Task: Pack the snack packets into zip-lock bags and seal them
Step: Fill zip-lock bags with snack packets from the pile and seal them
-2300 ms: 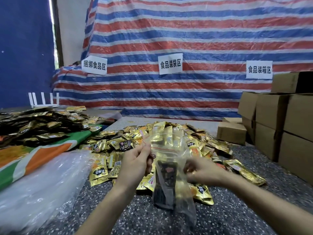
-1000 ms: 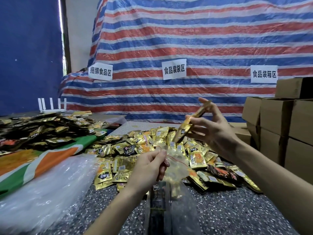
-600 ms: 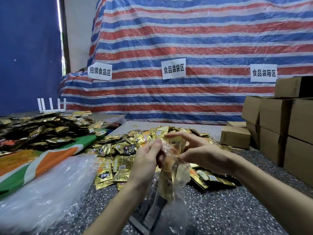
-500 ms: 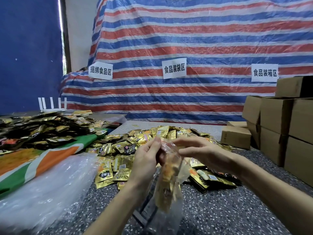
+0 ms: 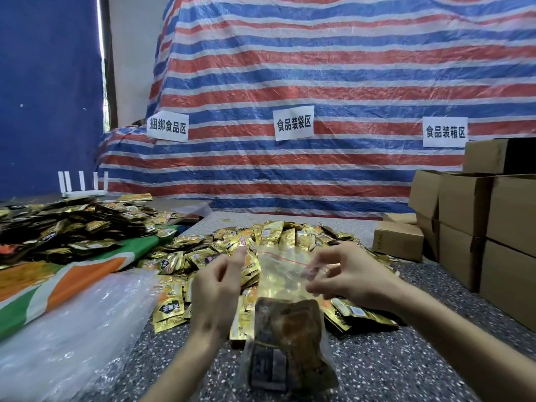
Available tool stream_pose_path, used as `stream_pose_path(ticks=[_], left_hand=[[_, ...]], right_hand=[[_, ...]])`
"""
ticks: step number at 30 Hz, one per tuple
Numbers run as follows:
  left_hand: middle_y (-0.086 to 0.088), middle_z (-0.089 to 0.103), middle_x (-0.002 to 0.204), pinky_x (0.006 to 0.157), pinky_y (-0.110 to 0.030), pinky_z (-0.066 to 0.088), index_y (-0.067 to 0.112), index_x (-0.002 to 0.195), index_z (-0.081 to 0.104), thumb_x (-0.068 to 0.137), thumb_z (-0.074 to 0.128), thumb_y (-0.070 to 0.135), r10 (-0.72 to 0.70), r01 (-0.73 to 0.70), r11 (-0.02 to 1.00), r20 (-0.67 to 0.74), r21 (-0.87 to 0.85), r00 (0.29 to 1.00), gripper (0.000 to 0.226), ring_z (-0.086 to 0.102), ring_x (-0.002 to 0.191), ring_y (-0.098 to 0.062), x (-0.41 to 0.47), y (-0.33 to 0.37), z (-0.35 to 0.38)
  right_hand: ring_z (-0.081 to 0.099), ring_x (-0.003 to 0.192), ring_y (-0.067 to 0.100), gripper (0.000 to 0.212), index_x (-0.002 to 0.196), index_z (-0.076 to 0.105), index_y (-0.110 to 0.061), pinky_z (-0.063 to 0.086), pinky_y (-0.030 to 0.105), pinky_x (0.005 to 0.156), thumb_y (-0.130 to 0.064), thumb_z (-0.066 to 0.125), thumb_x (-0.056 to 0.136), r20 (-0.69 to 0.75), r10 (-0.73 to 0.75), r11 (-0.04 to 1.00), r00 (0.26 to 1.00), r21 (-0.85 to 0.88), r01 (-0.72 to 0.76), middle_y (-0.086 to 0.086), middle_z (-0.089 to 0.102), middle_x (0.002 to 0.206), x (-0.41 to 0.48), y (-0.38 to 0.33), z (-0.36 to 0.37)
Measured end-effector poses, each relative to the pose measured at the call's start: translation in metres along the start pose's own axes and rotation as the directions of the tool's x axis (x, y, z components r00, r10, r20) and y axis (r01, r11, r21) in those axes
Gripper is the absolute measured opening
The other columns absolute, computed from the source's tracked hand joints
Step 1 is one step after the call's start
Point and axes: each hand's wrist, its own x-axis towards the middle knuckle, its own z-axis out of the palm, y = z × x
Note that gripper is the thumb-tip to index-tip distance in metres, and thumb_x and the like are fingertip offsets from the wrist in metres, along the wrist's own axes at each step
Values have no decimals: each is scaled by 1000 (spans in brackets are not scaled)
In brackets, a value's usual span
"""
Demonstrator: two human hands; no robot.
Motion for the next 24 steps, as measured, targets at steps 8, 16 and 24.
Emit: stream_pose_path(ticks=[8,16,24], left_hand=[[4,74,113,96,-38,52,24,120,68,97,57,35,-317,353,933,304,-69,898,27,67,107,-17,21,-28,-3],[-6,76,89,79,-32,59,18,80,77,73,73,33,-172,217,959,233,-181,957,17,72,89,-24,21,-14,3],[-13,76,81,67,-26,60,15,84,81,74,77,25,-39,76,966,151,-245,988,15,73,73,-25,30,9,-12]], right_hand=[[70,91,17,18,81,76,-27,58,41,83,-19,89,71,-3,-69,997,998,41,69,0,76,102,-4,2,-6],[72,93,25,25,93,77,-16,61,33,76,3,63,85,52,-83,994,995,81,78,9,76,101,-17,4,-26],[75,79,25,21,98,75,-10,61,28,70,4,73,82,-185,-129,975,974,154,158,8,78,85,-24,7,-40]])
